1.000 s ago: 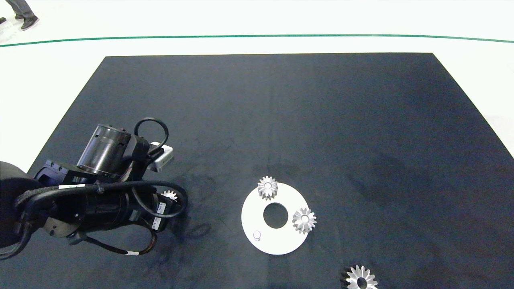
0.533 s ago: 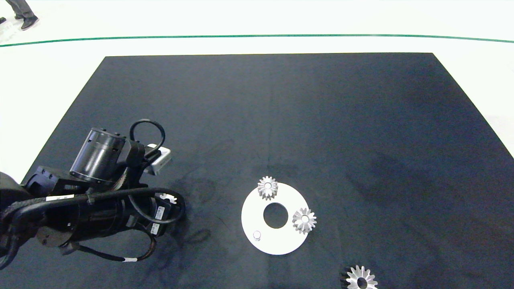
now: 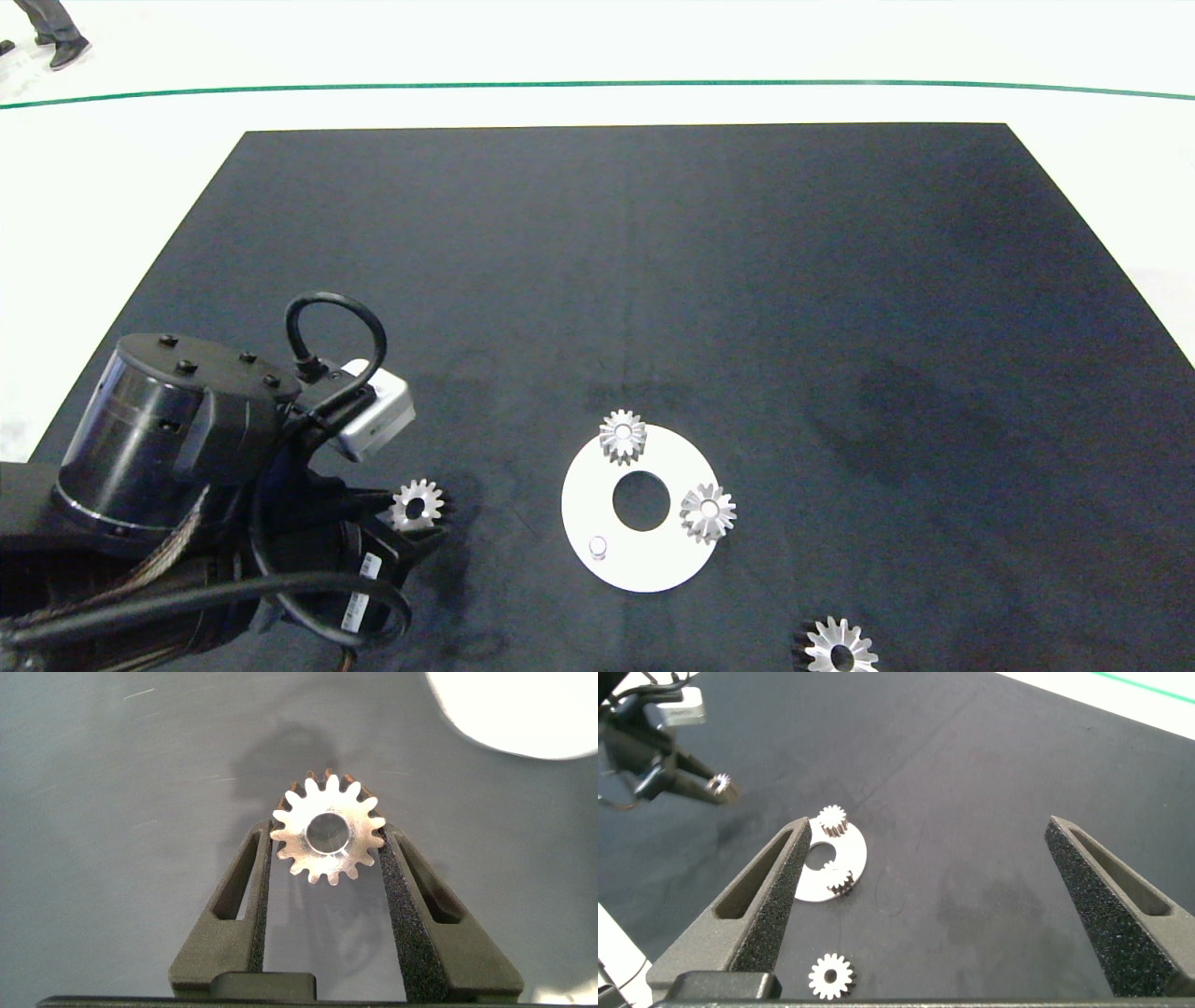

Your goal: Remove an incorrectly installed larger gear and replace it with the correct smaller gear

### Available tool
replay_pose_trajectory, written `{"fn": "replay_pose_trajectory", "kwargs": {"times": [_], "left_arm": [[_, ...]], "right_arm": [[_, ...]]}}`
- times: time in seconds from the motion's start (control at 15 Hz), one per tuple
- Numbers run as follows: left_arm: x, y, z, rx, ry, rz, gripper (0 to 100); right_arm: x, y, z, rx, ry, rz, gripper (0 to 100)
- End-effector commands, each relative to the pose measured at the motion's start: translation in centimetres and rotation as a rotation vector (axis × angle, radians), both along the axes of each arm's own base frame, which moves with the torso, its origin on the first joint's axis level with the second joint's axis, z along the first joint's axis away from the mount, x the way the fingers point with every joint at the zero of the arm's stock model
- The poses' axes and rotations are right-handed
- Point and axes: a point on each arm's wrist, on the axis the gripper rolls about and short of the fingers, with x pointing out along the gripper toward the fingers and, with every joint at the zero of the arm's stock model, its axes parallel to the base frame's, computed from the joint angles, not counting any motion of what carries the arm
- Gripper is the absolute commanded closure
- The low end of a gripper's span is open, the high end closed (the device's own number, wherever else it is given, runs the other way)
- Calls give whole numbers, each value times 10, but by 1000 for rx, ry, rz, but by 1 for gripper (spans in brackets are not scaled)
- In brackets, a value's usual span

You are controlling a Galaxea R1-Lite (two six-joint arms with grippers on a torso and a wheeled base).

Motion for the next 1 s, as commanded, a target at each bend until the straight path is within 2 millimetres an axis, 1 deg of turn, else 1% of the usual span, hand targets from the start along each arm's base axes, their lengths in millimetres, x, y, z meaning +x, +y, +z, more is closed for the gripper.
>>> {"fn": "replay_pose_trajectory", "kwargs": {"times": [0.07, 0.13, 0.33, 0.53, 0.6, 0.8, 1.0], "left_arm": [[-18, -25, 7, -17, -19, -149, 86], [-17, -31, 6, -13, -15, -169, 87], [-10, -42, 0, 10, 7, -177, 87], [-7, -65, 1, 19, 9, -230, 87], [-6, -75, -1, 30, 16, -251, 87], [-4, -92, -12, 90, 21, -275, 87], [-2, -97, -17, 134, 10, -295, 87]], "right_arm": [[1, 1, -2, -9, 5, -3, 0], [1, 1, -2, -9, 4, -1, 0], [1, 1, -2, -8, 4, -4, 0], [1, 1, -1, -7, 3, -4, 0], [1, 1, -1, -7, 3, -4, 0], [1, 1, -1, -7, 3, -4, 0], [1, 1, -1, -7, 3, -4, 0]]}}
